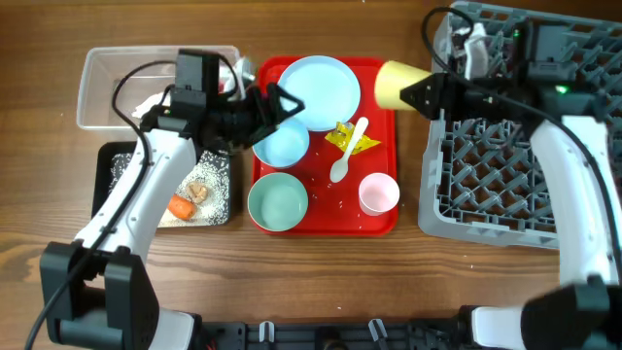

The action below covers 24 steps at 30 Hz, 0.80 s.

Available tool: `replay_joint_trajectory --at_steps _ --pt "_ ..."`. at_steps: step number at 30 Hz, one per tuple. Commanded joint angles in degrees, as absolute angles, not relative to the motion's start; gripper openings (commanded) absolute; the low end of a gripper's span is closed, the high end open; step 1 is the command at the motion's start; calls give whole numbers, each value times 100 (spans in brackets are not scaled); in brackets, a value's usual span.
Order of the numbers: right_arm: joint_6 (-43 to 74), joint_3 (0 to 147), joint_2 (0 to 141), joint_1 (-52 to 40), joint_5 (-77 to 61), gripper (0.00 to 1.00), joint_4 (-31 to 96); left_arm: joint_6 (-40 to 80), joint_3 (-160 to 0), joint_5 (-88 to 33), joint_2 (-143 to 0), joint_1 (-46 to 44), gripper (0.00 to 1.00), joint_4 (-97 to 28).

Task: Sort waste into correct bins and load items into the dishwasher rack
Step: 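Carry the yellow cup with the right gripper and place it in the dish rack, then move the left gripper to the pink cup and grasp it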

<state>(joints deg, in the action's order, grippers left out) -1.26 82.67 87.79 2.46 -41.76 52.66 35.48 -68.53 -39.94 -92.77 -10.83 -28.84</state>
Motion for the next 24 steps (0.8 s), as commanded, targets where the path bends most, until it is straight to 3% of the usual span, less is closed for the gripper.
replay_joint_trajectory --at_steps 1,6,12,24 --pt "25 8530 8084 338 -2849 27 5872 3476 -6864 -2075 -9238 -1299 89 -3389" --pt "687 8527 7734 670 -1066 27 7585 3474 -6858 -895 -9290 -1848 94 -3503" --pt "1616 8499 7741 672 519 27 8630 3474 -6847 -180 -9688 -2342 98 -3607" --pt "1706 8034 7942 602 294 27 8259 3476 -6847 -180 -10383 -2342 100 -3669"
